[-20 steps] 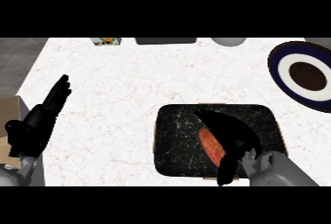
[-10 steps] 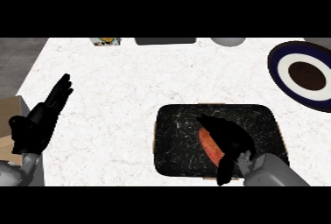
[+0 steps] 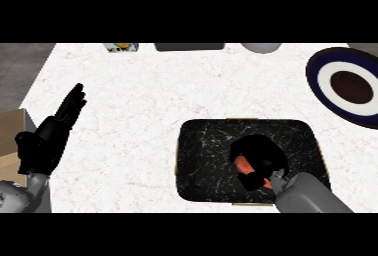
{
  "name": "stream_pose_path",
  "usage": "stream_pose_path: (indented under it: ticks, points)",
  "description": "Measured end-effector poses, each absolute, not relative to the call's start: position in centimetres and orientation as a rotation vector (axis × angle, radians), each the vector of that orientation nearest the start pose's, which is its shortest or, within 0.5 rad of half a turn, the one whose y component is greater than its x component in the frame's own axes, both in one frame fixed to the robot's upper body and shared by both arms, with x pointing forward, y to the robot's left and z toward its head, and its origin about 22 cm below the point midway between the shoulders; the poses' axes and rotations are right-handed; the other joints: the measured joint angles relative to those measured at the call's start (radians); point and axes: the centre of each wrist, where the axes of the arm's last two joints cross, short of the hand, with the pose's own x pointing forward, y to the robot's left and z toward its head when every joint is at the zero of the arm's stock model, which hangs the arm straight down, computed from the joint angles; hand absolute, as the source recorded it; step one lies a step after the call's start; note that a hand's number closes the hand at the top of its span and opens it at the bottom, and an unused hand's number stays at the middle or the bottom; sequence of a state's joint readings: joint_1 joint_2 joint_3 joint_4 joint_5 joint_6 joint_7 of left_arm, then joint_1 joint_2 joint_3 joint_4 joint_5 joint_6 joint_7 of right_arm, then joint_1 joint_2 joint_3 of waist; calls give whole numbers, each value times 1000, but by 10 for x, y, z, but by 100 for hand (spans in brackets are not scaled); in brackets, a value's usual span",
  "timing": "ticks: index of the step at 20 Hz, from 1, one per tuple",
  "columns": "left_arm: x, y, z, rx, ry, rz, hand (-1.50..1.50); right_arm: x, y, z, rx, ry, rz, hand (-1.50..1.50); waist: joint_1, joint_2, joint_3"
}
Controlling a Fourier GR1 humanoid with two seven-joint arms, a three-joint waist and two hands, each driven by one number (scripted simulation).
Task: Pick the sweet potato from the tray and place it in the plate
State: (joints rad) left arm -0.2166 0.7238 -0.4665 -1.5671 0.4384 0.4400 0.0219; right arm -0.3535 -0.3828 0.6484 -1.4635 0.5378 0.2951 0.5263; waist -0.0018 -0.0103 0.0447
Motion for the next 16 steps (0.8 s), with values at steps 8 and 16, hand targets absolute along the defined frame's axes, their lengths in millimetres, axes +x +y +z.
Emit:
stream_pose_path:
  ticks: [8, 16]
  points:
    - [257, 287, 61, 270, -1528, -221, 0, 288, -273, 29, -654, -941, 1231, 150, -50, 2, 1]
    - [247, 295, 64, 294, -1538, -180, 0, 279, -446, 78, -859, -927, 861, 150, -90, 18, -8]
